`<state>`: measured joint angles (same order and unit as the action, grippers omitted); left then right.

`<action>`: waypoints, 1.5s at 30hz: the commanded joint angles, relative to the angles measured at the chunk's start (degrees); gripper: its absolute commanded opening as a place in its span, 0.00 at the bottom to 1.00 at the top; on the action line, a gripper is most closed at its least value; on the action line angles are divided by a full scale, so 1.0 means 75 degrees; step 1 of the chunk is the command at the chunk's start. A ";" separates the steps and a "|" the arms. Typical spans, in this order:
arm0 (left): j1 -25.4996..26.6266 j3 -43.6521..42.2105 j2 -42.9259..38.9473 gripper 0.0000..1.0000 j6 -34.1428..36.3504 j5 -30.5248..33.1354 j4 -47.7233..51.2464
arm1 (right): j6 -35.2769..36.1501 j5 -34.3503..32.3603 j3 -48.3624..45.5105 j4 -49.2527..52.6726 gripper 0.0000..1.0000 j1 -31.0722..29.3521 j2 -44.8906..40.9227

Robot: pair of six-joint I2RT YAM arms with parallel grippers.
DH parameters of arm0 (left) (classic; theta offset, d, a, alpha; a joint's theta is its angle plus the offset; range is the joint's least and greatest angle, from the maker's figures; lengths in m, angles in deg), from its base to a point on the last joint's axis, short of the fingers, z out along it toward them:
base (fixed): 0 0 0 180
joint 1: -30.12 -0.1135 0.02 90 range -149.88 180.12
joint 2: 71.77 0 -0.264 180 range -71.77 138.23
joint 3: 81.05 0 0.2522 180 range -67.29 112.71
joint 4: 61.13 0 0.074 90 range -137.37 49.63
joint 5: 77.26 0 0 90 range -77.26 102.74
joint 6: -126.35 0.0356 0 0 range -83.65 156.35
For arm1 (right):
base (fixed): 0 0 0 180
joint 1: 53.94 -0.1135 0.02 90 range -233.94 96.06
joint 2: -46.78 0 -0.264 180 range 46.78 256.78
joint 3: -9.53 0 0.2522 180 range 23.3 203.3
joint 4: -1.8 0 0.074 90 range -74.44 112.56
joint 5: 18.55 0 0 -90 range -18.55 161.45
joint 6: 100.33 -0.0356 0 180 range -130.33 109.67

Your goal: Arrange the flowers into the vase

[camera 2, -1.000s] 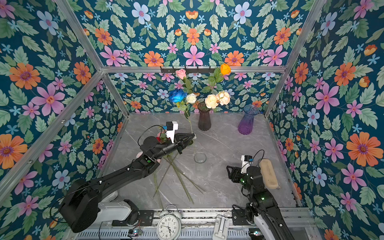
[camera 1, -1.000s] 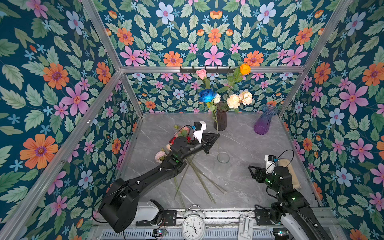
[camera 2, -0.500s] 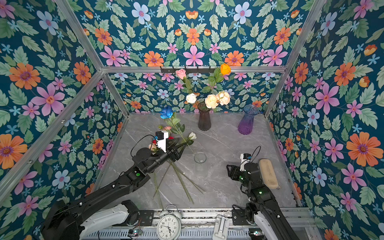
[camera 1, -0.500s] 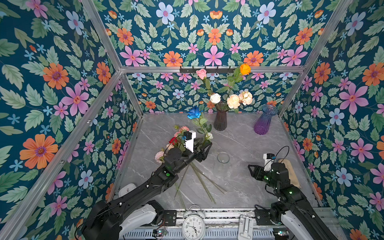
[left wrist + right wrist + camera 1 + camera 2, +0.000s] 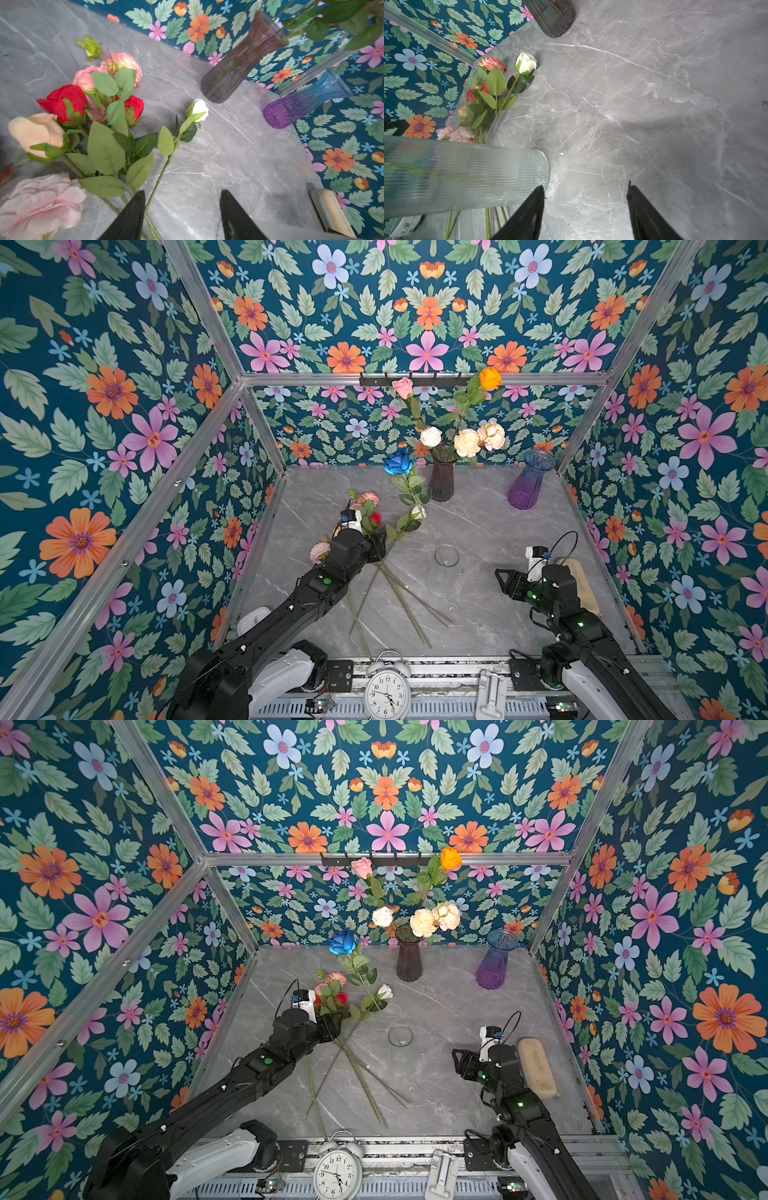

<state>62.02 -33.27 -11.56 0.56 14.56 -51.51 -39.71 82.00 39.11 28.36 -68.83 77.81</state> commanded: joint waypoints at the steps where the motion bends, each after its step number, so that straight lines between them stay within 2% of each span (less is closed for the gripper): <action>1: -0.0138 0.0124 0.0156 0.60 -0.0130 -0.0342 0.0212 | 0.0074 0.0090 0.0053 -0.0299 0.65 -0.0003 0.0101; 7: -0.0153 0.0321 0.0405 0.60 0.0155 -0.0163 0.0577 | 0.0028 -0.0054 0.0085 -0.0361 0.64 -0.0006 0.0300; 12: -0.0152 0.0050 -0.0014 0.61 -0.0431 0.0492 0.0720 | 0.0057 0.0010 0.0093 -0.0329 0.64 -0.0006 0.0275; 22: -0.0152 -0.0483 -0.0658 0.60 -0.0815 0.1292 0.1584 | -0.0121 -0.0358 -0.0068 -0.0079 0.65 -0.0006 -0.0366; 26: -0.0152 -0.0163 -0.0770 0.55 -0.0971 0.1319 0.2307 | -0.0090 -0.0163 -0.0177 -0.0031 0.65 -0.0008 -0.0776; 30: -0.0152 0.0431 -0.0426 0.54 -0.0848 0.1251 0.3545 | -0.0078 0.0095 -0.0267 0.0092 0.65 -0.0006 -0.1227; 35: -0.0152 0.0655 -0.0197 0.38 -0.0528 0.1267 0.3810 | -0.0090 0.0117 -0.0298 0.0052 0.65 -0.0006 -0.1260; 38: -0.0152 0.0640 -0.0080 0.40 -0.0493 0.1409 0.3833 | -0.0095 0.0118 -0.0252 0.0018 0.64 -0.0009 -0.1061; 42: -0.0163 0.0687 0.0461 0.54 -0.0302 0.1812 0.3775 | -0.0079 0.0094 -0.0188 -0.0110 0.64 -0.0006 -0.0722; 45: -0.0270 0.0801 0.1172 0.55 -0.0224 0.2020 0.3881 | -0.0066 0.0093 -0.0099 -0.0170 0.64 -0.0006 -0.0362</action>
<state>60.55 -27.85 -5.49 -2.44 26.78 -23.56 -40.15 82.85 37.64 28.97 -68.86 73.70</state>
